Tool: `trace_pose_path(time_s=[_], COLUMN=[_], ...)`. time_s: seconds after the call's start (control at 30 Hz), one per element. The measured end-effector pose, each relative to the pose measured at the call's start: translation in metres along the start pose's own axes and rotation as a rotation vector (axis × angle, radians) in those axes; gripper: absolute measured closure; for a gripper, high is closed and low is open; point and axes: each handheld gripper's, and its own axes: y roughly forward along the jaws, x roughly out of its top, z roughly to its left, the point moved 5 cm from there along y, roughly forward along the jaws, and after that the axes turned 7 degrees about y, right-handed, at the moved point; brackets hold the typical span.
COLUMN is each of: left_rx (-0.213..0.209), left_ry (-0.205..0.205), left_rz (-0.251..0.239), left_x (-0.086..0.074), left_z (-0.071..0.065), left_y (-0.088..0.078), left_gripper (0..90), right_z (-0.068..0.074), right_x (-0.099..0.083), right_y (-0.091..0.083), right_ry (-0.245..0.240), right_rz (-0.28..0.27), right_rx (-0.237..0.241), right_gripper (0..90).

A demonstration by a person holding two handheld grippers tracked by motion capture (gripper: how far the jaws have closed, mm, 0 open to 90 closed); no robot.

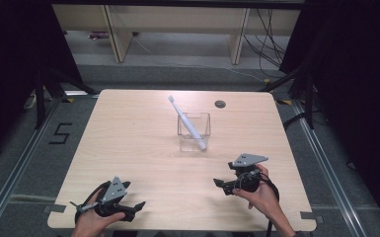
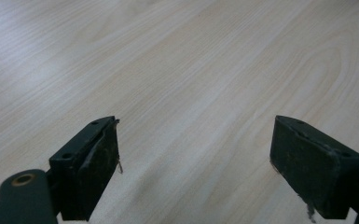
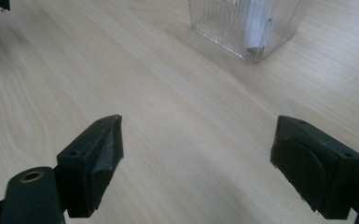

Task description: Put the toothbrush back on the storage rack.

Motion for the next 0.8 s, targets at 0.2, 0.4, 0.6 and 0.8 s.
trace_pose_path(time_s=[0.2,0.4,0.6,0.8], left_rx=[-0.002,-0.003,-0.002,-0.003], left_ry=[0.0,0.003,0.002,0.007], left_rz=[0.003,0.006,0.006,0.005], left_x=[0.0,0.0,-0.001,-0.001], left_z=[0.0,-0.001,0.0,0.0], left_y=[0.0,0.0,0.0,0.0], left_gripper=[15.0,15.0,15.0,15.0], right_z=[0.0,-0.002,-0.003,-0.001], right_x=[-0.006,-0.01,-0.016,-0.022], right_y=[-0.001,-0.003,-0.007,-0.01], right_ry=[0.012,0.007,0.01,0.038], right_rz=[0.001,0.009,0.005,0.006], right_rx=[-0.017,-0.013,-0.012,-0.024], right_gripper=[17.3,17.2,16.9,16.2])
